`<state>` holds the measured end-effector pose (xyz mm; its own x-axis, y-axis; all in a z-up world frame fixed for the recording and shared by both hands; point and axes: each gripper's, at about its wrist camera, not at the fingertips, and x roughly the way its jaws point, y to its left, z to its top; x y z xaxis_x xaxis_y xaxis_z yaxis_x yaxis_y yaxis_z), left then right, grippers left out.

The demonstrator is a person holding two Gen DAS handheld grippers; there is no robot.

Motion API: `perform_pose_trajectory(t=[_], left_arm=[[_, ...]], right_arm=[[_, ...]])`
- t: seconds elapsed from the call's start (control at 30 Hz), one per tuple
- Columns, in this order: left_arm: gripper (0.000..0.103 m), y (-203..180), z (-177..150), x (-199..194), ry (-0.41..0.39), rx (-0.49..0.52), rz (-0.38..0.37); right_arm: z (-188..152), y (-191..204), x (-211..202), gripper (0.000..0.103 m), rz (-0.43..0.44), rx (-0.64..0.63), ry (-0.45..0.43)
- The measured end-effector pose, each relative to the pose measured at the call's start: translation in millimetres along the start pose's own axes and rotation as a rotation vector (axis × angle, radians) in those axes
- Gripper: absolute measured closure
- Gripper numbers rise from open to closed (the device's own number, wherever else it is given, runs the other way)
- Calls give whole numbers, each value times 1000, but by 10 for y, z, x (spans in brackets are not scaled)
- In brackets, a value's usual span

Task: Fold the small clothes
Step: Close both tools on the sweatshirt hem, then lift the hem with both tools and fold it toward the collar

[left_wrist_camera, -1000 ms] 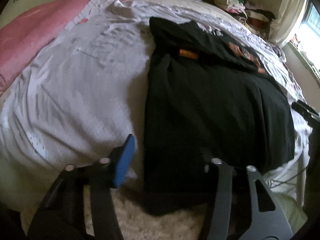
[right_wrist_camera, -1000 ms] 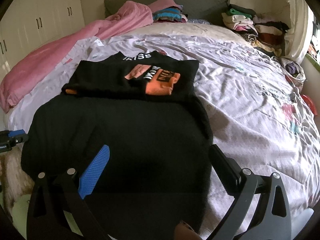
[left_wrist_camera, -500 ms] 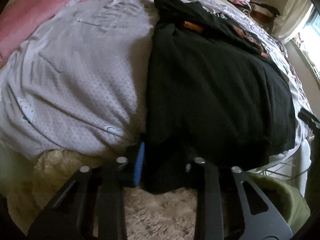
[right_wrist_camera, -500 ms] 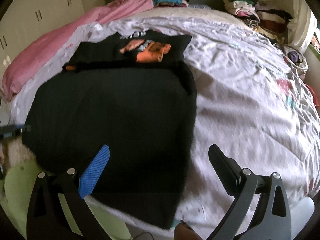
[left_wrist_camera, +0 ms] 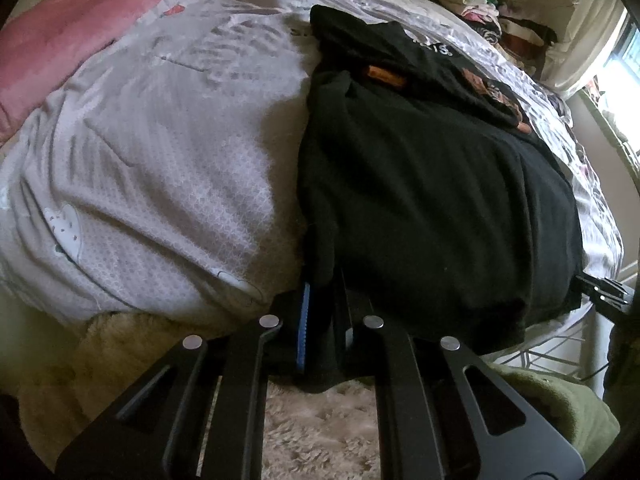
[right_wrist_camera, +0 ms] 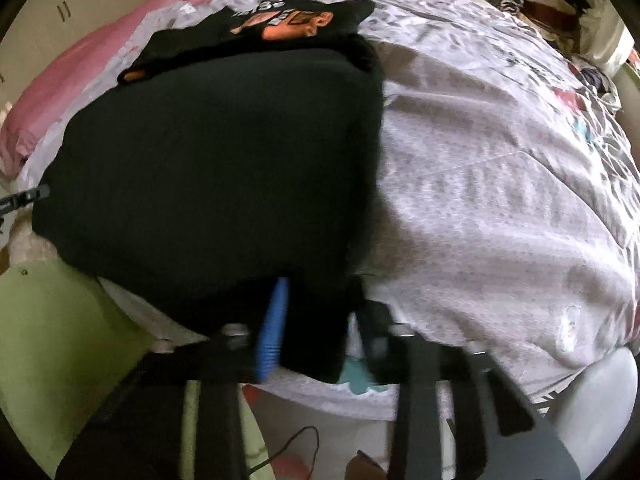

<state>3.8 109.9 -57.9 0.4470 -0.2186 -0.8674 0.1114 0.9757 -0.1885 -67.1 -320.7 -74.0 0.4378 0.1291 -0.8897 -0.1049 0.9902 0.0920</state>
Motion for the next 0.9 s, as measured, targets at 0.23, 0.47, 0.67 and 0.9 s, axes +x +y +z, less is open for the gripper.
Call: perform_pose_trajectory(t=[0.23,0.47,0.67,0.9], left_arm=[[97,10,-14,19,11,2,8],[93,29,-68,96,40,6,19],[100,19,-76,78,30,8,12],[101,5,-36,-182,-45,10,-8]], right_arm=[[-9,-155,-298,98,7,-53,-41],[-36,-313,-207,97,69,9,-37],[-99,-252,-37,53,151,39,-10],[-77,-175,-154,95,142,-18,-64]])
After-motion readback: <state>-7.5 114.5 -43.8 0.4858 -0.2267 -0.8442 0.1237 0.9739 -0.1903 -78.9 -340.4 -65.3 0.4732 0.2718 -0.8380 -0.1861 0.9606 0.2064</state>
